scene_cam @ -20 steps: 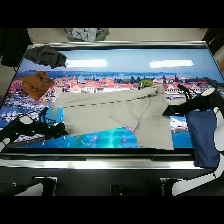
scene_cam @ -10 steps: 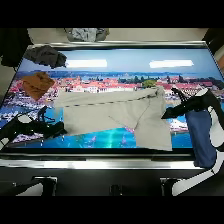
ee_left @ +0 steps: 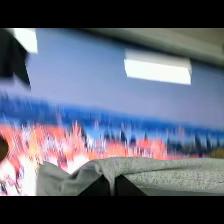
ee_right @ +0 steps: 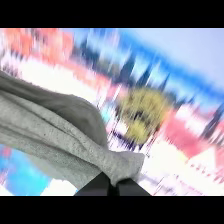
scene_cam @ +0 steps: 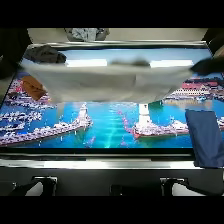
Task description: Fold the shirts.
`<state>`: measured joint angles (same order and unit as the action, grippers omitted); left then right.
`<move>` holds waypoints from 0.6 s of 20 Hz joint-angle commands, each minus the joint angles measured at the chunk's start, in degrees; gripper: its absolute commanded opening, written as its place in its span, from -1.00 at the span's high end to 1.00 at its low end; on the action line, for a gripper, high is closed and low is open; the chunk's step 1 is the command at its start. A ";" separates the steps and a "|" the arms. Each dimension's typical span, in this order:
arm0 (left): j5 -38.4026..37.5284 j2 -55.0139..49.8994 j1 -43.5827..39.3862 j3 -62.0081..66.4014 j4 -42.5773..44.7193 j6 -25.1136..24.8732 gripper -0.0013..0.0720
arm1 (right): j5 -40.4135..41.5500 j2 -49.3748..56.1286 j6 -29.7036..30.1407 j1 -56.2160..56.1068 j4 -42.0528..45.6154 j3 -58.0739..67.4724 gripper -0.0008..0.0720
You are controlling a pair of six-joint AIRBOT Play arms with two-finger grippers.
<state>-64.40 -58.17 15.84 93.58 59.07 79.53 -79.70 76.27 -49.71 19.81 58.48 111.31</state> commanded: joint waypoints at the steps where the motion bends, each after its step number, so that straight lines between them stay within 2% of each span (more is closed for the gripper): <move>1: -0.13 6.51 4.00 23.19 8.11 6.23 0.88 | 11.10 -18.32 -2.23 0.04 6.78 7.89 0.81; 4: -0.31 11.85 4.09 25.53 8.46 8.11 0.88 | 13.33 -27.69 -3.43 0.04 11.17 7.89 0.81; 8: -1.20 16.06 4.09 25.35 10.10 8.15 0.88 | 14.38 -32.68 -3.45 0.04 16.41 7.91 0.81; 10: -4.28 16.72 4.09 25.35 12.17 8.13 0.88 | 13.11 -33.44 -3.45 0.04 17.73 7.91 0.81; 12: -10.43 16.17 4.09 25.09 14.19 7.87 0.88 | 10.64 -32.65 -3.45 0.02 17.79 7.91 0.81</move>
<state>-68.62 -42.68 19.84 118.32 70.00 87.26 -67.18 44.64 -52.97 19.88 74.06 119.04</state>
